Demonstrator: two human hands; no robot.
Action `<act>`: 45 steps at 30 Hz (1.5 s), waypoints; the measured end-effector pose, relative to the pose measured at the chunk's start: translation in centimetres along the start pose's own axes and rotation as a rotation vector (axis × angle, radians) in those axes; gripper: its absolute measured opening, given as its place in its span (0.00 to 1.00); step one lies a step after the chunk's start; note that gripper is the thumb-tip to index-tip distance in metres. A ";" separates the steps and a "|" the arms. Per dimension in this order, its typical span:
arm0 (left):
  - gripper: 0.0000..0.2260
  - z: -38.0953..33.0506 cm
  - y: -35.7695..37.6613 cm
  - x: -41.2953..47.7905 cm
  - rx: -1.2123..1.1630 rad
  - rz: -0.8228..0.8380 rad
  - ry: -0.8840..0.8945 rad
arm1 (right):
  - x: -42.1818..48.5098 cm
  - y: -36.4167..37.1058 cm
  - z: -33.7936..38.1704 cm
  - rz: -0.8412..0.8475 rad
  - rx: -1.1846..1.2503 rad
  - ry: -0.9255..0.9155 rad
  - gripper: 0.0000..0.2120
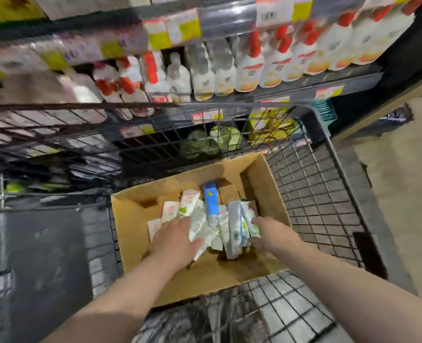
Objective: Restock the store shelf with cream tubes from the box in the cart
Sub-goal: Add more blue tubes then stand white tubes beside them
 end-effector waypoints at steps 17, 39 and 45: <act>0.24 -3.4 6.0 13.3 -0.280 -0.052 -0.193 | 7.8 4.9 -1.8 -0.114 0.235 0.147 0.22; 0.06 2.7 3.7 7.2 -0.986 -0.147 -0.287 | 4.4 0.2 -0.7 -0.273 0.548 0.021 0.15; 0.09 4.8 -0.3 2.7 -1.118 -0.204 -0.288 | 1.0 -4.3 2.6 -0.320 0.532 -0.082 0.15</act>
Point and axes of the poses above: each hand's wrist, its own x-axis towards the middle knuckle, its own y-axis out of the palm, z = x × y, the point moved 8 cm from there along x, towards the middle knuckle, and after that the axes turned 8 degrees about -y, right-handed, at the moved point
